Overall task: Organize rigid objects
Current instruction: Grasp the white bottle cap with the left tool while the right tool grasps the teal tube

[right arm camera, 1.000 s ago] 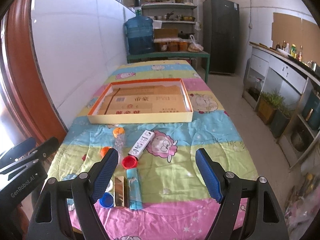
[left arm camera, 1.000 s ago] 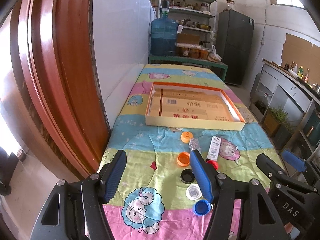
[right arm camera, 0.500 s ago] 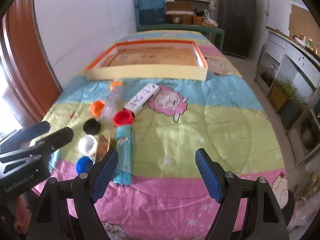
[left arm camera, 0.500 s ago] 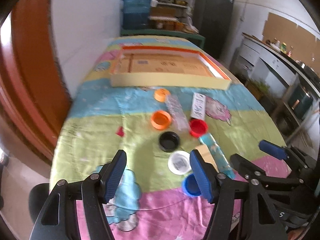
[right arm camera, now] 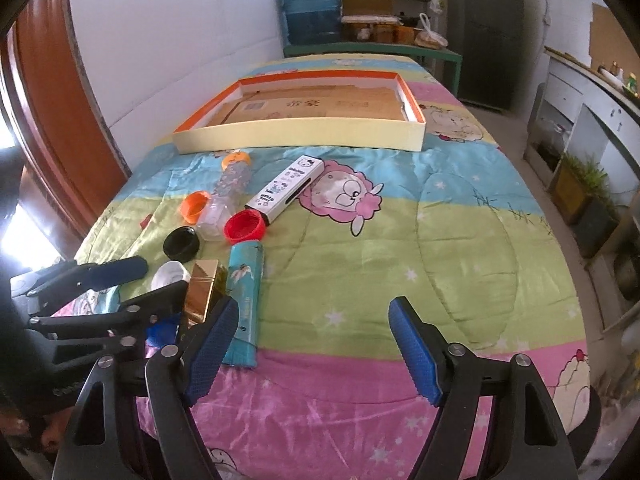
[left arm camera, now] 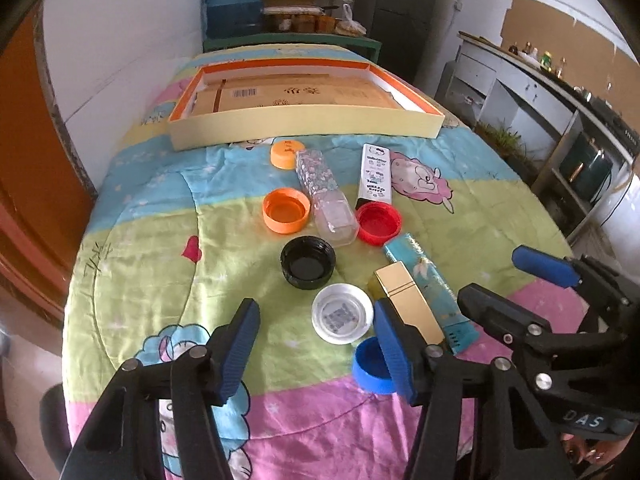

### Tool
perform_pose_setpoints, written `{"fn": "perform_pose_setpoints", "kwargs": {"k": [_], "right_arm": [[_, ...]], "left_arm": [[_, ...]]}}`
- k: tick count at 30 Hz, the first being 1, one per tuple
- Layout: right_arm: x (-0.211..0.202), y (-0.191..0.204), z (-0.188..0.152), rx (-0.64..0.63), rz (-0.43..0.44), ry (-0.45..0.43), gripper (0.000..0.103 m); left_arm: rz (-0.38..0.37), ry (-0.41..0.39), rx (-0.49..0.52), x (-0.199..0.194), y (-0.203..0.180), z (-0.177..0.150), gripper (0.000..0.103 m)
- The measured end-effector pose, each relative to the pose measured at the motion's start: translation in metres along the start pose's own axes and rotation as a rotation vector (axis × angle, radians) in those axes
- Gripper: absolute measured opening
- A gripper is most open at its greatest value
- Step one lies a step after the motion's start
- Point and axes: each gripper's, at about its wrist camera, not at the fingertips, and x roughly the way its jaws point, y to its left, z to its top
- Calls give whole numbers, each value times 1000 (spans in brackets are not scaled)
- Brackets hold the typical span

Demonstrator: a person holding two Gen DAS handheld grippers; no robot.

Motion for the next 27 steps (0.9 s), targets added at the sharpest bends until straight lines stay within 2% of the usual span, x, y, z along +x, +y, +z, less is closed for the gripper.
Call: {"fn": "perform_pose_setpoints", "kwargs": {"k": [4, 5, 8, 10, 14, 20, 22, 24, 27], "right_arm": [[2, 6, 0, -27, 6, 10, 79], [3, 7, -1, -34, 9, 15, 79], [6, 11, -2, -49, 21, 38, 75], [10, 15, -3, -55, 40, 55, 70], [16, 27, 0, -110, 12, 62, 66], [27, 42, 10, -169, -31, 58, 51], [29, 45, 11, -178, -11, 51, 32], [29, 47, 12, -182, -4, 50, 22], [27, 44, 12, -162, 7, 53, 22]], "left_arm": [[26, -16, 3, -1, 5, 0, 33], [24, -17, -3, -2, 8, 0, 31], [-18, -12, -37, -5, 18, 0, 30], [-22, -12, -55, -7, 23, 0, 30], [-24, -13, -71, -9, 26, -2, 30], [-41, -17, -82, -11, 25, -2, 30], [-45, -18, -84, -12, 25, -1, 30], [-48, -24, -85, -14, 26, 0, 30], [-50, -36, -89, -16, 28, 1, 30]]}}
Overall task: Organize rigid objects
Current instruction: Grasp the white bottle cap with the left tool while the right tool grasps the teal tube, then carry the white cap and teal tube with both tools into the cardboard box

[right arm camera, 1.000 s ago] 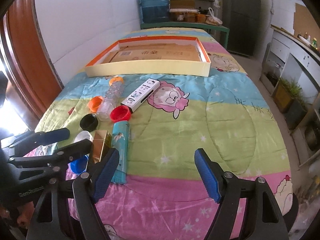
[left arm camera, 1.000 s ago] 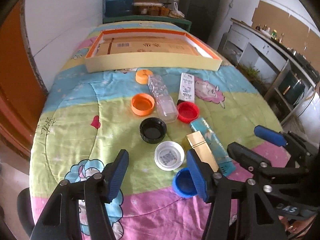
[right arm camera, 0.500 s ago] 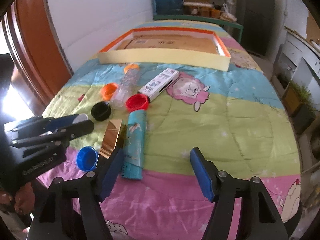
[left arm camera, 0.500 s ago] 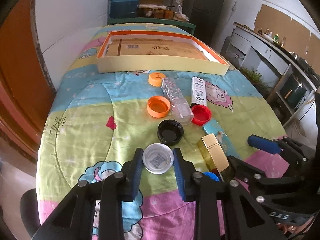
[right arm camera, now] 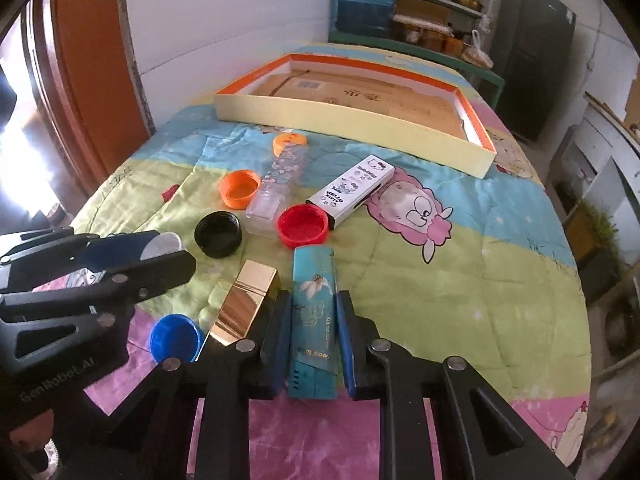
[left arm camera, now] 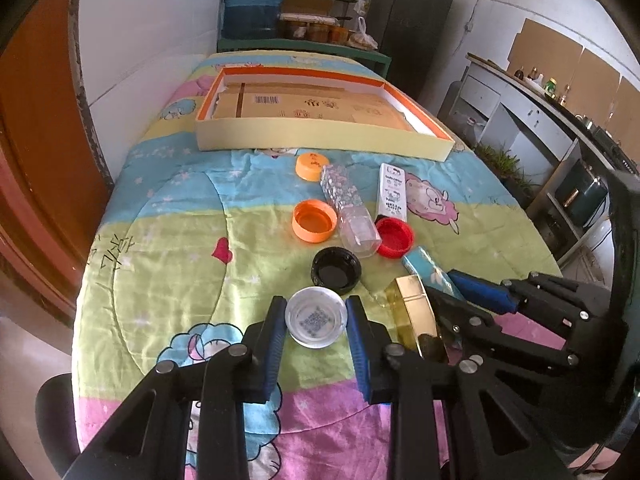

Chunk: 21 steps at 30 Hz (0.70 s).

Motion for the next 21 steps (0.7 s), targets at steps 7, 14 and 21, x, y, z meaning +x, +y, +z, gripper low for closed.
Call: {"fn": "perform_pose_setpoints", "kwargs": {"k": [7, 14, 21], "right_arm": [[-16, -13, 3, 64, 40, -27, 22], [-30, -22, 14, 75, 54, -64, 22], [-43, -32, 37, 53, 55, -119, 22]], "left_arm": [[-7, -25, -7, -10, 2, 6, 30], [5, -54, -4, -19, -1, 18, 30], [24, -96, -20, -28, 0, 44, 30]]}}
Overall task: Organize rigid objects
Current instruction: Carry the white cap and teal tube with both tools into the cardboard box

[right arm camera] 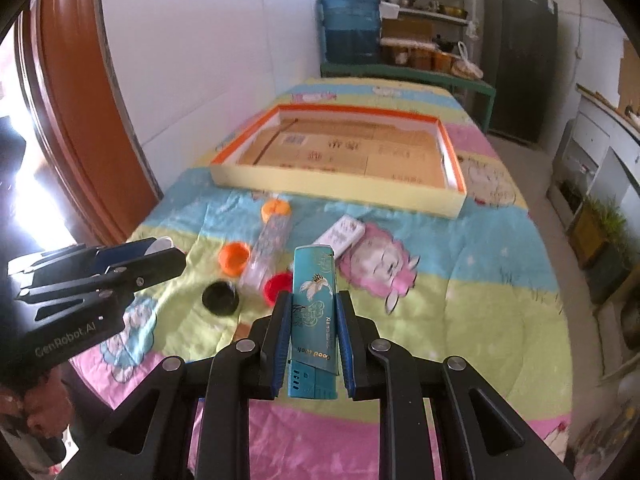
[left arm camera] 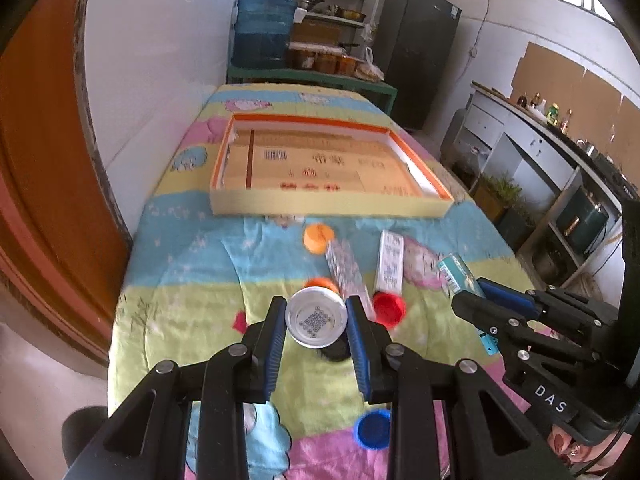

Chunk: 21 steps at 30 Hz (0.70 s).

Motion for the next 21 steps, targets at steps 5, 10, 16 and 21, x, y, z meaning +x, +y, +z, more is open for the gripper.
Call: {"fn": "perform_pose_setpoints", "kwargs": {"k": [5, 10, 16, 21], "right_arm": [[-2, -6, 21, -22, 3, -32, 22], [4, -20, 46, -22, 26, -49, 22], [18, -40, 85, -32, 39, -62, 22], [37, -54, 111, -40, 50, -58, 22]], "left_arm": [[43, -43, 20, -1, -1, 28, 30], [67, -73, 29, 4, 2, 60, 30], [84, -79, 31, 23, 8, 100, 30], [82, -69, 28, 48, 15, 129, 30]]}}
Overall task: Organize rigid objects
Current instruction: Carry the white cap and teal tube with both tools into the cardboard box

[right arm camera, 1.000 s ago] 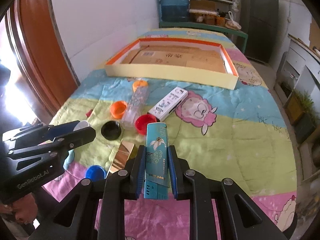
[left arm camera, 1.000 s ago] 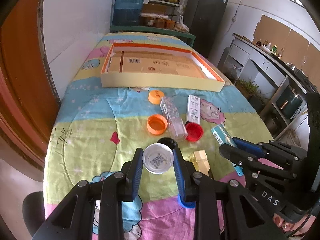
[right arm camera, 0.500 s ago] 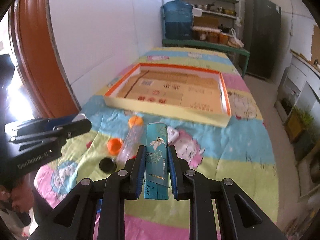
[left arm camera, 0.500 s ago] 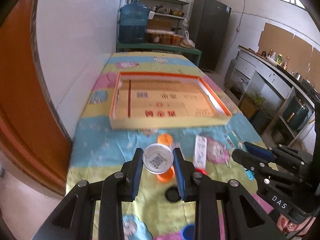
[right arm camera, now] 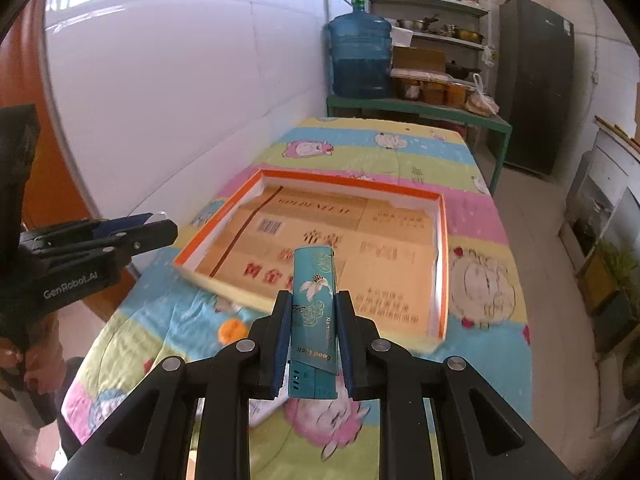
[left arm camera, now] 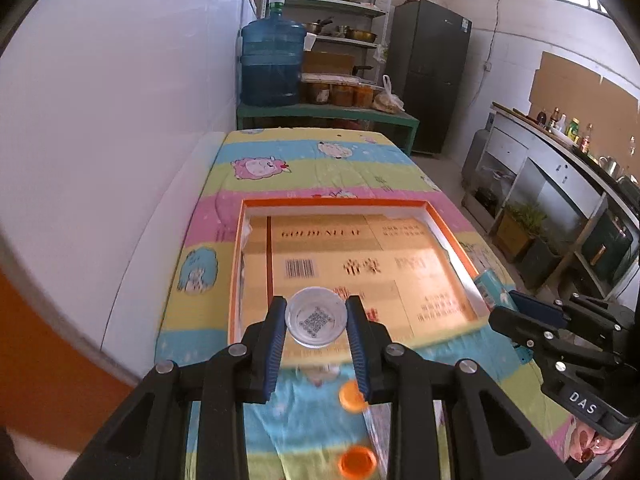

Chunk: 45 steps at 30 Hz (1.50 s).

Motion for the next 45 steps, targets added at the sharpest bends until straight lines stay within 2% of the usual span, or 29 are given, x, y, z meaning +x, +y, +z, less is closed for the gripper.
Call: {"fn": "perform_pose_setpoints", "kwargs": {"k": [9, 16, 28, 45], "right_arm": [[52, -27, 41, -7, 27, 33, 22], [94, -38, 61, -10, 27, 79, 22], [154, -54, 65, 9, 15, 161, 22], [180, -63, 59, 36, 17, 221, 22]], "left_arm": [[-3, 64, 3, 63, 6, 39, 30], [-1, 91, 21, 101, 5, 52, 30], [5, 180, -5, 157, 10, 56, 30], [15, 240, -3, 185, 10, 48, 31]]}}
